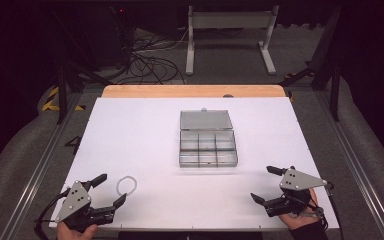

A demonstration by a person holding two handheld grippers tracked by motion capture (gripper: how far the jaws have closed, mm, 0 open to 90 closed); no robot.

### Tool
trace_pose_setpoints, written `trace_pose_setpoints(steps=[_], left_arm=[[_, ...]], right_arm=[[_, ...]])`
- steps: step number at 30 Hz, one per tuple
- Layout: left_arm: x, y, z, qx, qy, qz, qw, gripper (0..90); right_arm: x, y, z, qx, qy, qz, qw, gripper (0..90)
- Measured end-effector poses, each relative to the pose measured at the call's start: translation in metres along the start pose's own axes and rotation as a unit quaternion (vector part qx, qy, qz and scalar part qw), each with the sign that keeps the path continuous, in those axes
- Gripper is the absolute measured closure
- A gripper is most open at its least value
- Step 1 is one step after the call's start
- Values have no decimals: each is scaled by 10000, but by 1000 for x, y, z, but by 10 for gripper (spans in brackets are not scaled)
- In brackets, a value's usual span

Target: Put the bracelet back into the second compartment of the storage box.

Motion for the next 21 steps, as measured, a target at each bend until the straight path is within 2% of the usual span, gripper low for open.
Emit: trace_pose_setpoints(steps=[5,7,10,15,18,21], left_arm=[[0,0,0,-14,-38,-47,10000,172],[0,-1,-1,-79,-149,-231,9996,179],[1,-1,-1,-109,-176,-270,9994,182],[0,0,-2,-87,-44,-116,9999,182],[-1,0,-2,-120,50,88,9999,188],[0,-1,-3,-150,40,129,9998,191]], right_arm=[[0,-1,1,-2,-6,-25,10000,41],[1,-2,1,-23,-33,-33,10000,41],[1,-3,2,-34,-22,-40,10000,41],[0,-4,2,-21,-5,-77,10000,44],[-1,-5,1,-38,31,-119,9999,46],[-1,-5,1,-31,18,-142,9999,47]])
Point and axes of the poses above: each handheld gripper's, and its own axes: y roughly backward along the jaws, z roughly out of its underside, x roughly to its right, the point moved 5 cm from there along -y, roughly forward along the jaws, and after that the axes turned 11 degrees about -x, right-handed, at the moved point
